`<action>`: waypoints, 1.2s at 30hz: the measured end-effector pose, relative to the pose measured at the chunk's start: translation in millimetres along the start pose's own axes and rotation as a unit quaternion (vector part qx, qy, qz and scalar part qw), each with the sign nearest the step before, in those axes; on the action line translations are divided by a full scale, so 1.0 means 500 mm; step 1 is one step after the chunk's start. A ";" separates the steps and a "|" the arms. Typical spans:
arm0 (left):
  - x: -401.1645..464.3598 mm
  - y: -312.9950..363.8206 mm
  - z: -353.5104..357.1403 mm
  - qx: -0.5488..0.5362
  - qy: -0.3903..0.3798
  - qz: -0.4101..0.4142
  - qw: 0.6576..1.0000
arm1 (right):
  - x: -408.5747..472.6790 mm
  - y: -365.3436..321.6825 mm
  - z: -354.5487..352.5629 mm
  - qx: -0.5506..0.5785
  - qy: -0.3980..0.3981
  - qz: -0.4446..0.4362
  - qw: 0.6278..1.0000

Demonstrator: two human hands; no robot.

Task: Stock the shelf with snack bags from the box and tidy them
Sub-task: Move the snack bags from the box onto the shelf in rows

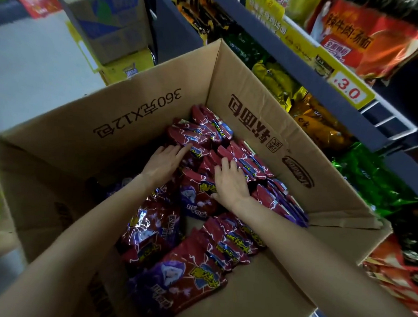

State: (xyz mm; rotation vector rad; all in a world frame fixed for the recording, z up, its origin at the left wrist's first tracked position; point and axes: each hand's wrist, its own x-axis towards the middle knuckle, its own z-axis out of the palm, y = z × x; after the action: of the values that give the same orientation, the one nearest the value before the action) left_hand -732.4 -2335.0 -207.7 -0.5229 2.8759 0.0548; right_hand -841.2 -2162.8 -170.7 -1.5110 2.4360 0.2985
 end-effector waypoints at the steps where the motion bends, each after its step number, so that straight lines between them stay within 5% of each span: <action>1: -0.001 -0.004 0.001 0.014 -0.001 0.006 1.000 | 0.000 0.000 0.001 0.003 -0.001 0.012 1.000; 7: 0.010 -0.013 -0.014 0.084 -0.018 0.035 0.996 | 0.000 -0.001 0.002 0.012 0.002 0.014 1.000; 13: 0.051 -0.037 -0.034 0.080 0.076 0.106 0.988 | 0.001 0.002 -0.005 0.064 -0.034 0.016 0.997; 26: 0.020 -0.066 -0.006 0.068 0.118 0.130 0.982 | -0.015 -0.003 0.000 0.136 -0.115 -0.012 0.984; 32: 0.009 -0.087 -0.019 0.100 0.007 0.070 0.992 | -0.023 0.017 -0.016 0.154 -0.065 -0.009 0.986; 36: 0.004 -0.090 -0.024 0.094 0.003 0.067 0.993 | -0.048 0.035 -0.066 0.229 -0.005 0.000 0.974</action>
State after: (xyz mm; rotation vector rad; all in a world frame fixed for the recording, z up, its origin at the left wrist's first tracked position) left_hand -720.8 -2378.5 -196.3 -0.2956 2.8792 -0.1937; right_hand -850.3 -2145.0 -131.0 -1.2959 2.2852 -0.2421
